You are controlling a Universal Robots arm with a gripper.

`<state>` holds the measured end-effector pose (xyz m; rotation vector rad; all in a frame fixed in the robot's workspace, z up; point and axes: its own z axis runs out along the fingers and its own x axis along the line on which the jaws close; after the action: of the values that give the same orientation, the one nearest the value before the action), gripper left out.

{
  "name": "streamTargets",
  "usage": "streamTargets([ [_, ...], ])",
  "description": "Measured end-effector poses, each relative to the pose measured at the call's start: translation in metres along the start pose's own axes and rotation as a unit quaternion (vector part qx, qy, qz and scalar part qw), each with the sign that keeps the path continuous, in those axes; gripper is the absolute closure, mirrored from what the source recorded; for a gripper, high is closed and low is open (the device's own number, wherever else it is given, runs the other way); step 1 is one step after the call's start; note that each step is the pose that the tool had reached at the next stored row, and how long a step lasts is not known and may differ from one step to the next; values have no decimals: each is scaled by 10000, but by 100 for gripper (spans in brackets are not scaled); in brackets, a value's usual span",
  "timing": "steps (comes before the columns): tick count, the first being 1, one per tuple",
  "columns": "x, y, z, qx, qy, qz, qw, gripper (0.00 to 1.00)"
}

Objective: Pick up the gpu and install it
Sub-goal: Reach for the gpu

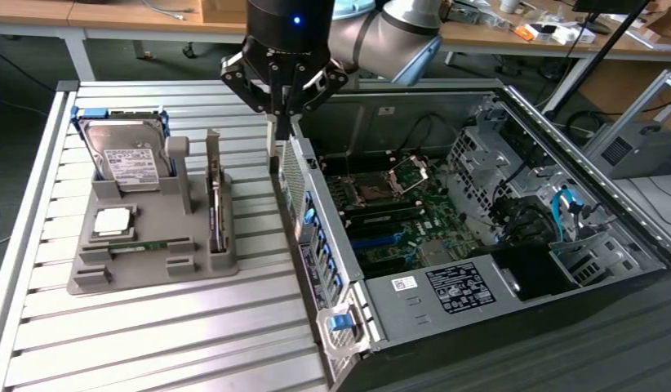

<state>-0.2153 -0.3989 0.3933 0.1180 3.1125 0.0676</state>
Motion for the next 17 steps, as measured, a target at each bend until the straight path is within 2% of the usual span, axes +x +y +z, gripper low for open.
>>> streamTargets([
  [17,111,-8,-3,0,0,0,10000,89],
])
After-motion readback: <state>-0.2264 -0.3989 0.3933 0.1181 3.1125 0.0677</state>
